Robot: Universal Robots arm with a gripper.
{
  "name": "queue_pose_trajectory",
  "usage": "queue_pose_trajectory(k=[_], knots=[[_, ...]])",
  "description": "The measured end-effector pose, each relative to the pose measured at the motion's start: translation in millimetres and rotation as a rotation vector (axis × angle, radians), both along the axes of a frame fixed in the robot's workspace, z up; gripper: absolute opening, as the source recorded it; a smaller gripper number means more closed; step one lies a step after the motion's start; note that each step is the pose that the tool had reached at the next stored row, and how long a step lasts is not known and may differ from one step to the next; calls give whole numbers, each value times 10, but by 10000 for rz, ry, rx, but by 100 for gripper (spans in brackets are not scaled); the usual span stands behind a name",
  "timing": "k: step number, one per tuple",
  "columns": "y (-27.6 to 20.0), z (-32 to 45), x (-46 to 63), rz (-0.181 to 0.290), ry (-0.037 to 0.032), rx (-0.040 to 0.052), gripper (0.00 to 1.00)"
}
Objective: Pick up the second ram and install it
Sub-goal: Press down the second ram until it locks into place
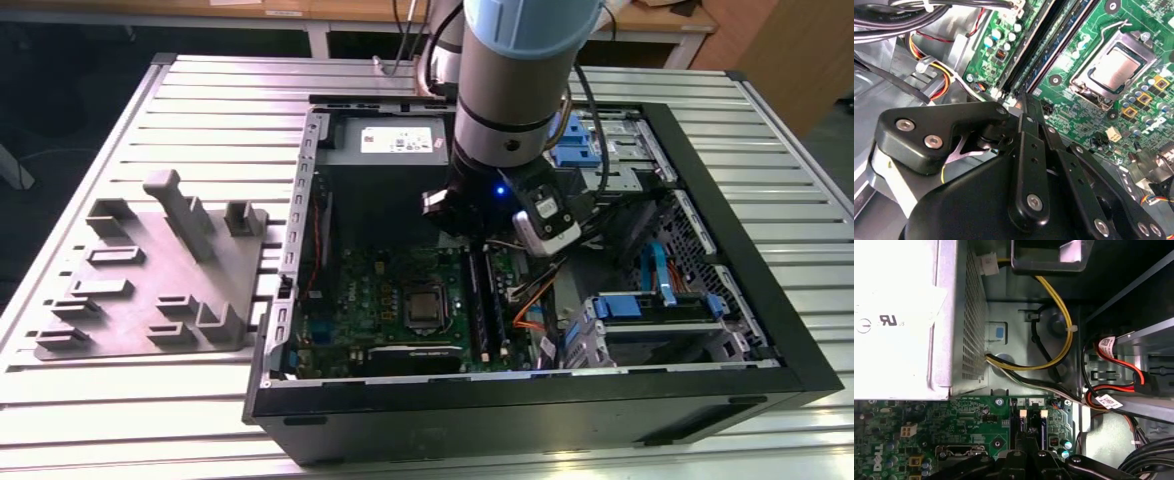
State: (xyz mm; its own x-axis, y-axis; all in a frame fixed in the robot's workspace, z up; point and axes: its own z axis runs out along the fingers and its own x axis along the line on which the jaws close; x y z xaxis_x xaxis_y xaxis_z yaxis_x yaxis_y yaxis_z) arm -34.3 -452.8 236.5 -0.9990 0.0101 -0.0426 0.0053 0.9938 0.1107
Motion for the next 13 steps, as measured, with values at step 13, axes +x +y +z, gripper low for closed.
queue_pose_trajectory(k=[13], knots=[[-201, 1, 0, 0, 1, -2, 10]])
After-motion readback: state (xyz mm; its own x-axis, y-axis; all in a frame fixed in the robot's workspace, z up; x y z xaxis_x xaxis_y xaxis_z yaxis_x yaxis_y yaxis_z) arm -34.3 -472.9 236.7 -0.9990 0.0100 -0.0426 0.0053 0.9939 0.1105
